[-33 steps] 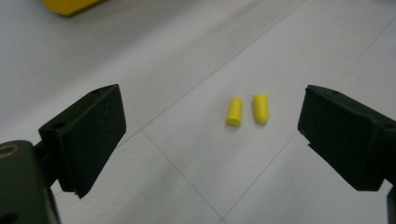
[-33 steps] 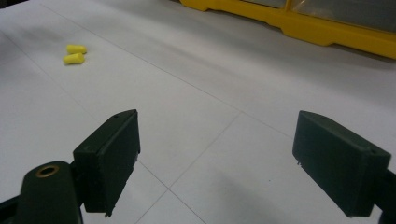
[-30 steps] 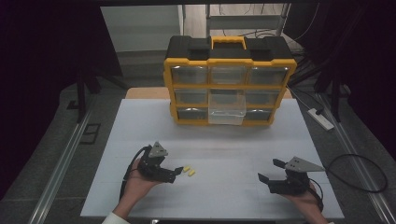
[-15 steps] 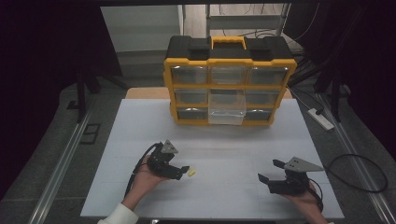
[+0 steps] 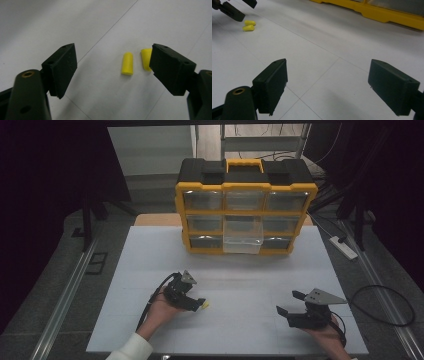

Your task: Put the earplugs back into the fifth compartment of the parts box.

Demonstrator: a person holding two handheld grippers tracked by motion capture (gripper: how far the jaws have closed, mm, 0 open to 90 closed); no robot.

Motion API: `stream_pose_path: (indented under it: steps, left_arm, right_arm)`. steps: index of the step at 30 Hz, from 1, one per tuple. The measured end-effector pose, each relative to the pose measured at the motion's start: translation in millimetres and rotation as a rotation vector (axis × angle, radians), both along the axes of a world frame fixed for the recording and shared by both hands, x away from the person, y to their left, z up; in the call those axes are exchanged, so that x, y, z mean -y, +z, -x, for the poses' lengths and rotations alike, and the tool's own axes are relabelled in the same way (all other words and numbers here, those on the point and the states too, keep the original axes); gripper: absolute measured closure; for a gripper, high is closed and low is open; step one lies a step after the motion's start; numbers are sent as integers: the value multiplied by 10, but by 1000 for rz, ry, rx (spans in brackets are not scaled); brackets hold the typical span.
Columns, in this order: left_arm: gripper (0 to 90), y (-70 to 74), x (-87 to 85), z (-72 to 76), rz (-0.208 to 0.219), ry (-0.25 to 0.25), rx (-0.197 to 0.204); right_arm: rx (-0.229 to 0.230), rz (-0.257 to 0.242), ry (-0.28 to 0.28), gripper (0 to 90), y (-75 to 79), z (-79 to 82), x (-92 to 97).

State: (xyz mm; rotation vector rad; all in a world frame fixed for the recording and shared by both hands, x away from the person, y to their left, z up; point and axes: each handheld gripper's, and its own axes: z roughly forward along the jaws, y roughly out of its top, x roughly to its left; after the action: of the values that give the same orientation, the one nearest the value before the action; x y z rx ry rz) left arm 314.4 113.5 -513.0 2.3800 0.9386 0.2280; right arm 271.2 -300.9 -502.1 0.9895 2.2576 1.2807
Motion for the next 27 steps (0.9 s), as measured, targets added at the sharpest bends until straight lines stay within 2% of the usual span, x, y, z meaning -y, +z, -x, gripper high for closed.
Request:
stream_pose_path:
  steps: [4,12,13,16,19,20,24,25,27]
  left_arm:
    - [287,-9,20,-13,-7,-11,-13]
    - [364,-76,70,-32,-48,-36,-36]
    - [423,-80,78,-28,-52,-43,-35]
    - [462,-78,87,-29,-51,-59,-41]
    - [579,-68,84,-38,-53,-65,-46]
    - [579,-63,82,-43,-55,-69,-49]
    - [755,-57,80,-52,-26,-105,-83]
    - [796,-53,85,-56,-31,-108,-85]
    - [802,-50,88,-56,-37,-114,-82]
  right_arm:
    - [-2,2,2,163,-3,1,-2]
    - [1,7,1,163,-5,3,-7]
    - [1,5,3,163,0,6,-5]
    - [0,2,2,163,0,5,-1]
    - [0,2,-2,163,-1,0,4]
    - [0,2,-2,163,-1,0,4]
    - [1,7,5,163,-3,5,-7]
    - [2,8,6,163,-3,6,-6]
    - [3,5,4,163,-2,6,-3]
